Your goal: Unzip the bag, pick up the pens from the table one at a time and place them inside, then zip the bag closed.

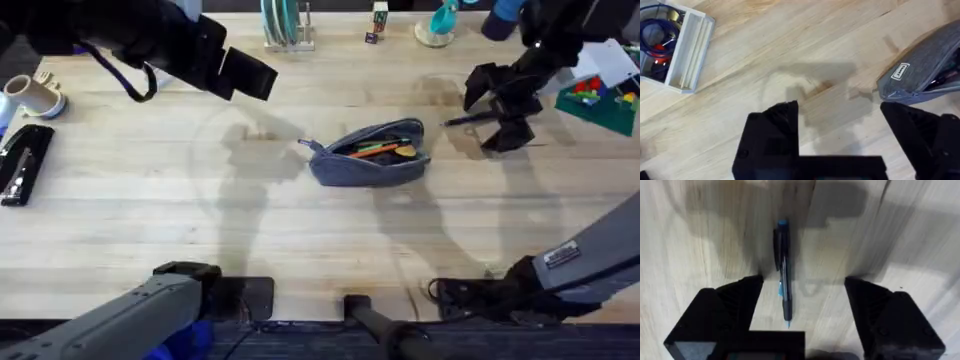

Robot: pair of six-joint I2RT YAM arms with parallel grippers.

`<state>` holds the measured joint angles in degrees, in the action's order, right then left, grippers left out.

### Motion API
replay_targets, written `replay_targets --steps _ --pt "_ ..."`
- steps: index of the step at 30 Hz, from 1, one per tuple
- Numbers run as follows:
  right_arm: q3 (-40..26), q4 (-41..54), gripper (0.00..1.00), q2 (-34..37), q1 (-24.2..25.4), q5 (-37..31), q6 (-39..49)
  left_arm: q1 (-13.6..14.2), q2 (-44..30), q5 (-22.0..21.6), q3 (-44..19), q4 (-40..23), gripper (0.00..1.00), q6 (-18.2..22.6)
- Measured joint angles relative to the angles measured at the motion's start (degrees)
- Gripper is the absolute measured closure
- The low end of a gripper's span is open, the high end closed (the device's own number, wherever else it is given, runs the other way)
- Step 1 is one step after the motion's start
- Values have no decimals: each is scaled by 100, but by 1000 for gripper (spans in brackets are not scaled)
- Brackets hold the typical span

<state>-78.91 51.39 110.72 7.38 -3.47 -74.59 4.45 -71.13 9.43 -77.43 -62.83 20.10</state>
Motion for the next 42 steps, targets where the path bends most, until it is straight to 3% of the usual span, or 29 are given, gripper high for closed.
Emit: replay_targets --steps 5,10,12,24,33,42 --pt "-18 17 37 17 39 67 8 0 0 0 0 -2 8 0" --pt "-24 -24 730 17 56 77 0 0 0 0 0 -2 8 0" --pt "-49 -72 936 29 56 92 -6 0 0 2 0 -2 8 0" --pt "-70 -7 968 30 69 156 174 0 0 1 0 -4 8 0" --pt "-151 643 968 -28 69 86 914 0 0 1 0 -46 7 0" --pt "-287 811 968 -1193 4 69 2027 0 0 2 0 -109 7 0"
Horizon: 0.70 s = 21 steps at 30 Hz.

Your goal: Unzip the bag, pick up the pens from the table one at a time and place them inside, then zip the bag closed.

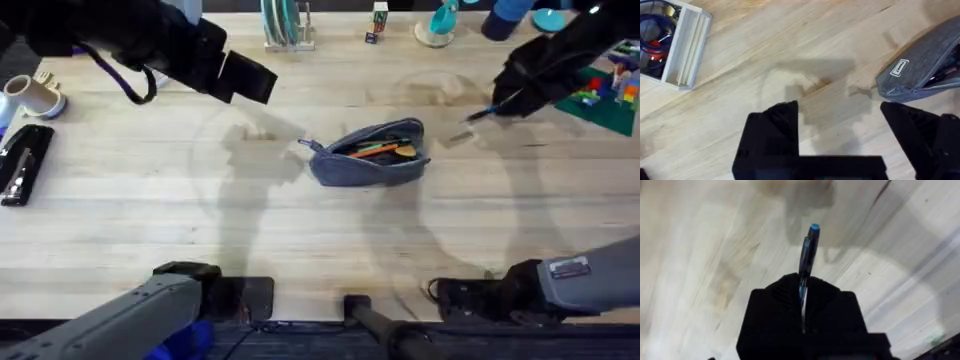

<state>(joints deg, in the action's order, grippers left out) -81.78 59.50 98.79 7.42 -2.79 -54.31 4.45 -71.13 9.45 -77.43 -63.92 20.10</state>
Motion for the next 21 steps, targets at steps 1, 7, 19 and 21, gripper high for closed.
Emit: replay_targets --steps 1,7,19,21 --pt "-7 7 968 -145 -30 2 140 0 0 0 0 0 7 0" --pt "-7 33 968 -859 -313 4 1095 0 0 -2 0 0 7 0" --pt "-7 37 968 -1710 -1075 295 4312 0 0 -2 0 0 6 0" --pt "-9 41 968 -1721 -1211 586 5125 0 0 -1 0 0 7 0"
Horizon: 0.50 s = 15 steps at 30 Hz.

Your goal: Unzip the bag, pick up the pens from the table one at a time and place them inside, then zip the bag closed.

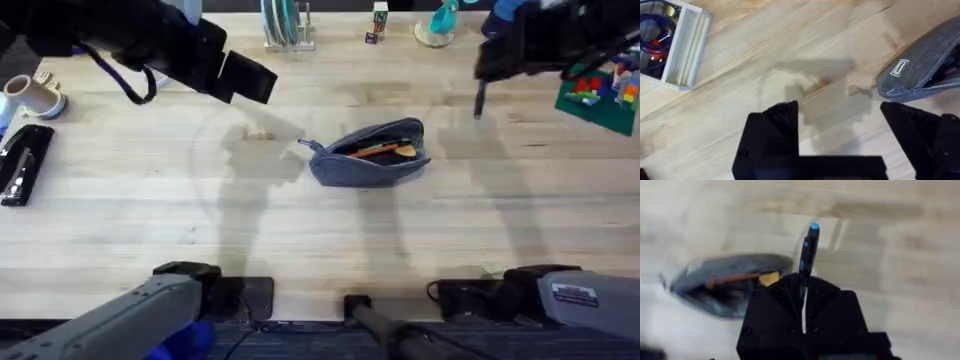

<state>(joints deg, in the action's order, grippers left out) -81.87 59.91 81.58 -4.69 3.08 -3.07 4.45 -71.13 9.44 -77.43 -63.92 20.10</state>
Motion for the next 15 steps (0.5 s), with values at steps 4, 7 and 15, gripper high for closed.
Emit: replay_targets --steps 4,7,15 --pt "0 -6 968 0 -265 607 1551 0 0 1 0 0 8 2" --pt "0 -5 968 1 -410 965 2522 0 0 0 0 0 8 0" --pt "0 68 968 0 -669 1776 4448 0 0 1 0 -170 8 0"
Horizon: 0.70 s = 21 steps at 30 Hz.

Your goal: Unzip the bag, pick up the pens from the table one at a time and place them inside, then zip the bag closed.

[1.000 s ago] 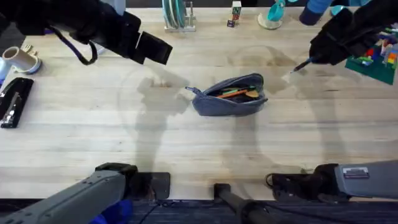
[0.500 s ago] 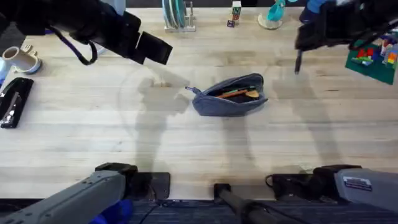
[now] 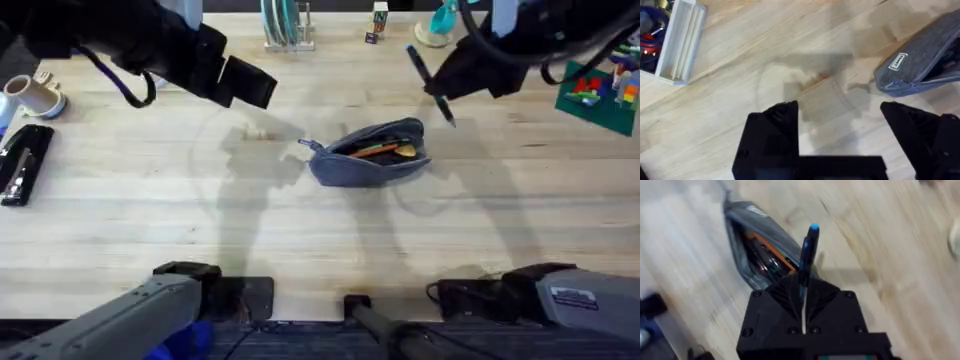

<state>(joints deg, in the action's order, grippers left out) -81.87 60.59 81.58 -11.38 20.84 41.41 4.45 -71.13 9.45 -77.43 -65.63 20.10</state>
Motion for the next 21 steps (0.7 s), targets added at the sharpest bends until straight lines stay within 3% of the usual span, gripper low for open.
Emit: replay_targets --steps 1,5,11,14,21 --pt "0 148 968 0 -59 343 655 0 0 -2 0 -87 8 0" --pt "0 414 968 1 -87 830 1444 0 0 -1 0 -107 8 0" --pt "0 1032 968 0 -87 1179 2477 0 0 0 0 -107 7 0" --pt "0 1476 968 40 -87 1320 3533 0 0 -1 0 -107 7 0" --pt "-4 1151 968 808 -87 1487 4258 0 0 0 0 -107 8 0"
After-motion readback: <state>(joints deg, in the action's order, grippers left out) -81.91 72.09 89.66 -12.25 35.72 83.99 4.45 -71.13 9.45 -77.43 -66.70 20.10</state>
